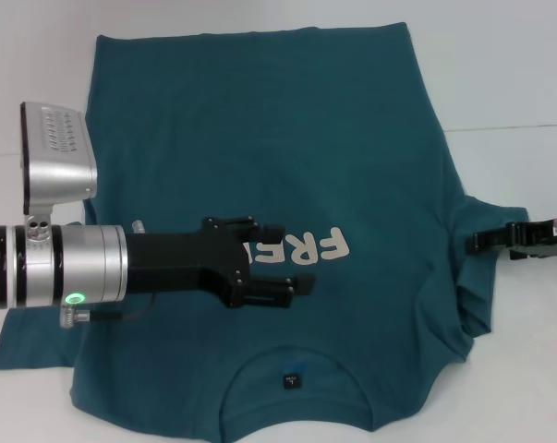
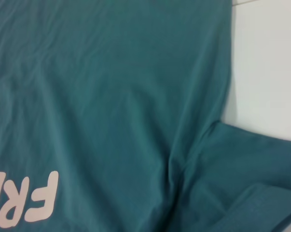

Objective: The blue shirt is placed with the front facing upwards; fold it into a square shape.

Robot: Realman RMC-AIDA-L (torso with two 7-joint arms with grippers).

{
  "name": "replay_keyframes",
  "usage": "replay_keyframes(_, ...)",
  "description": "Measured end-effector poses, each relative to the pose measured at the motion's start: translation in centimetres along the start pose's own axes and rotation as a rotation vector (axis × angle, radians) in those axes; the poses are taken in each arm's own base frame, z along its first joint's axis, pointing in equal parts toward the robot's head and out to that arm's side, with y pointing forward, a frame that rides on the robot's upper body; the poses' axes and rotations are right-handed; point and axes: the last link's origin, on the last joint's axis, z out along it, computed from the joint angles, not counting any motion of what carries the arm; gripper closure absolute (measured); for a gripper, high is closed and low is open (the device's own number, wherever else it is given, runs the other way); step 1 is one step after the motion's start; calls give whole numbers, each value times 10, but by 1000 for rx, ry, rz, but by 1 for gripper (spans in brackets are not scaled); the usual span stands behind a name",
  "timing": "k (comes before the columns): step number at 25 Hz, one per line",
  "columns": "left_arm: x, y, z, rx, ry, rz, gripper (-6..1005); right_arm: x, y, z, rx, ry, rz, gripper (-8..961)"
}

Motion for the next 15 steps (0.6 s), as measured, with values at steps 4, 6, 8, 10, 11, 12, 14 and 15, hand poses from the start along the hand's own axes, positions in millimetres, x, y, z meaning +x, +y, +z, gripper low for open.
replay_keyframes(4,-1,0,0,1,0,0,125,2,2,5,1,-5,-6,87)
replay_keyframes(6,-1,0,0,1,-1,0,125,2,3,6,4,-10,-11,90)
replay_keyframes(8,-1,0,0,1,-2,1,125,1,3,6,7,-16,-10,93)
replay_keyframes(10,-1,0,-1,1,-3,1,125,0,3,6,7,-22,-8,96)
replay_keyframes(11,-1,0,-1,1,-4,1,125,0,3,6,7,-24,-7,97)
replay_keyframes(12,-1,0,-1,1,-4,1,125,-1,3,6,6,-27,-7,99)
replay_keyframes(14,-1,0,-1,1,-5,2,125,-3,4,6,5,-32,-9,102)
replay_keyframes(15,-1,0,-1,1,-5,2,125,-4,5,6,4,-34,-11,103)
